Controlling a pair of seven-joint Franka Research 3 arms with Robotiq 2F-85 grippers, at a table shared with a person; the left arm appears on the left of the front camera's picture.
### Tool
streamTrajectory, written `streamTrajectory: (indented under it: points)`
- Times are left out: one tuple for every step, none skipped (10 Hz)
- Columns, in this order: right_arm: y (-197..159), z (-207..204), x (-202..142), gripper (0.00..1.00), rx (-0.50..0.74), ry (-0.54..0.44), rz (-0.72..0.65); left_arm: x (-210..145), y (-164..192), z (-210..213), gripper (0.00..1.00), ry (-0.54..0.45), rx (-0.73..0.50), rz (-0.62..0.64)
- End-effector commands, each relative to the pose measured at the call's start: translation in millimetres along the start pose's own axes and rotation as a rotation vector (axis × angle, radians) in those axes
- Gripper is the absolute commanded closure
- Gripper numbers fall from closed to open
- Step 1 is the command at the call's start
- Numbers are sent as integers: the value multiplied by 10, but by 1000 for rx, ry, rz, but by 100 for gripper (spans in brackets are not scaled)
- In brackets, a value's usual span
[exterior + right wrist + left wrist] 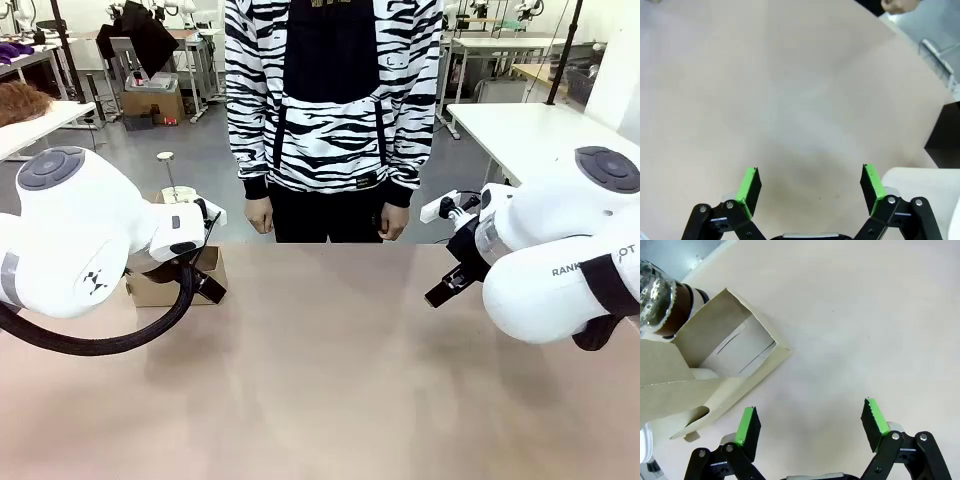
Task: Pour a drink into a cup and package it in a carrier.
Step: Pick up the 600 ml Paper Cup and place it in the middle top area of the table.
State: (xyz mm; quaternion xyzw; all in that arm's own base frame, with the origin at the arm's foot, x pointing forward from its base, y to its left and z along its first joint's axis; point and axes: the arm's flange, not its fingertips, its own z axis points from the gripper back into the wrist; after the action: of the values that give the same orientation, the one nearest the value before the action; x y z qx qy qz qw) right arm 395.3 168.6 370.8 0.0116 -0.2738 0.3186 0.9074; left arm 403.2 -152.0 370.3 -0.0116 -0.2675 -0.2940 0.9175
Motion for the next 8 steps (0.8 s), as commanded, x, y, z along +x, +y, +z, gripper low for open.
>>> streamTrajectory:
  points:
    - [0,0,0,0,0,0,0,0,-1,1,0,0,0,0]
    - [0,0,0,0,0,0,0,0,-1,1,0,0,0,0]
    - [0,0,0,0,0,0,0,0,-1,1,0,0,0,0]
    - [0,0,0,0,0,0,0,0,-1,1,0,0,0,0]
    - [0,0,0,0,0,0,0,0,-1,1,0,0,0,0]
    - [0,0,0,0,0,0,0,0,-1,1,0,0,0,0]
    - [0,0,0,0,0,0,0,0,-1,1,0,0,0,0]
    - [0,0,0,0,0,0,0,0,-1,1,0,0,0,0]
